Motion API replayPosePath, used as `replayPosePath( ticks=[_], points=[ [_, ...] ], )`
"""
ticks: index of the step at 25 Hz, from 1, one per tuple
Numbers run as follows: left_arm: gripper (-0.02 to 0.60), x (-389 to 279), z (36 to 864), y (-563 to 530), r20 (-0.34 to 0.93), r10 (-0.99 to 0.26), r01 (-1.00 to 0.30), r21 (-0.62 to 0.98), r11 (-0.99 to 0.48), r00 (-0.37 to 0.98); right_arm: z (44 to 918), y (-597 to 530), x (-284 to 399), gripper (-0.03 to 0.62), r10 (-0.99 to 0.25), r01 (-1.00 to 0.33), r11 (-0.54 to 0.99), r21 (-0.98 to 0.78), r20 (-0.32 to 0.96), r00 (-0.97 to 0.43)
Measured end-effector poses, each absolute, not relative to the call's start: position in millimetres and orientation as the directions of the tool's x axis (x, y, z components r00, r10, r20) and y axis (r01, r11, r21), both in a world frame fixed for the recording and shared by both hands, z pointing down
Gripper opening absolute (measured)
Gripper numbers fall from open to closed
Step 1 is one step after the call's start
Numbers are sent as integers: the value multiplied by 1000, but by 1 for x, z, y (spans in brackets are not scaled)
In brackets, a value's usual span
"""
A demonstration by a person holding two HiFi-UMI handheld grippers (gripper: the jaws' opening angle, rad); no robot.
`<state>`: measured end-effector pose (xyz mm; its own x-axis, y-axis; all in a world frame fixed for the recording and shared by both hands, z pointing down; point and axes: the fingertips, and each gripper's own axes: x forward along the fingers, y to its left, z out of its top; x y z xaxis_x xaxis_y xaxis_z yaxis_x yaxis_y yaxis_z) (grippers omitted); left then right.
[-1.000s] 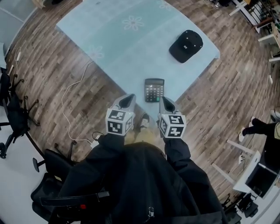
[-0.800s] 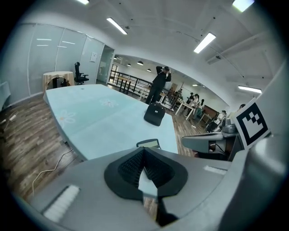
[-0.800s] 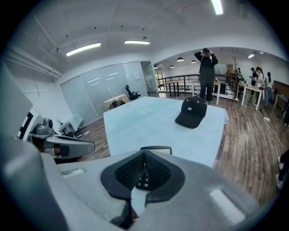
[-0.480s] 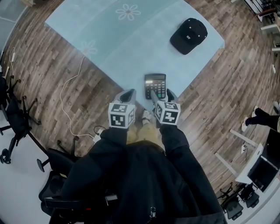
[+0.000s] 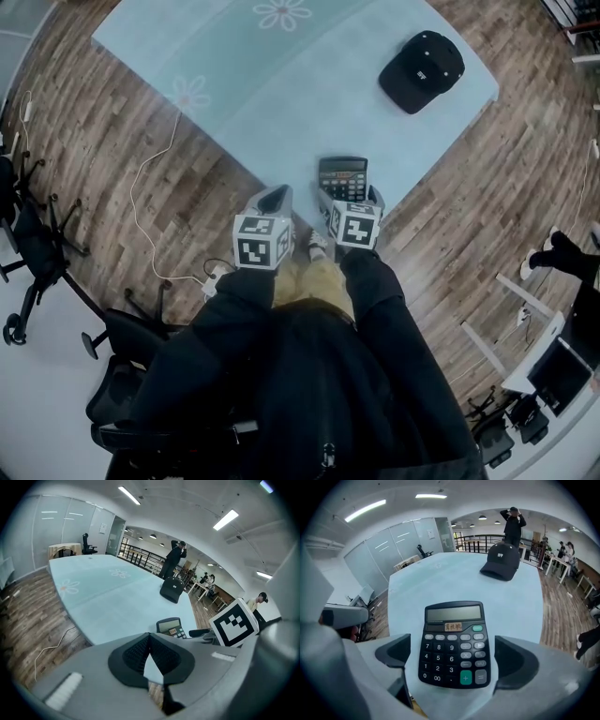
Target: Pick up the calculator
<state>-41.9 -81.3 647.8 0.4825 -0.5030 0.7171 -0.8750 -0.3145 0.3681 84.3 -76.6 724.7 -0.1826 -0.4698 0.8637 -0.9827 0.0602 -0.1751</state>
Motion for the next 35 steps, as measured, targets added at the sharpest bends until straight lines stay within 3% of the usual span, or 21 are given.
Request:
replayPosePath(
  ticks=[4,16,35],
  points=[
    [-2,-42,659,-86,730,-489,-877,369,-307,478,740,-79,86,584,-431,-987,78,-143,887,-163],
    [-2,-54,670,-96,745,-473,-882,378,-282,471,763,-80,85,588,-357,-997,28,-78,930,-83],
    [-2,-66,669,-87,750,-482,-892,373,-256,452,753,-81,81,580,-385,-996,54,-68,919,-84]
  ],
)
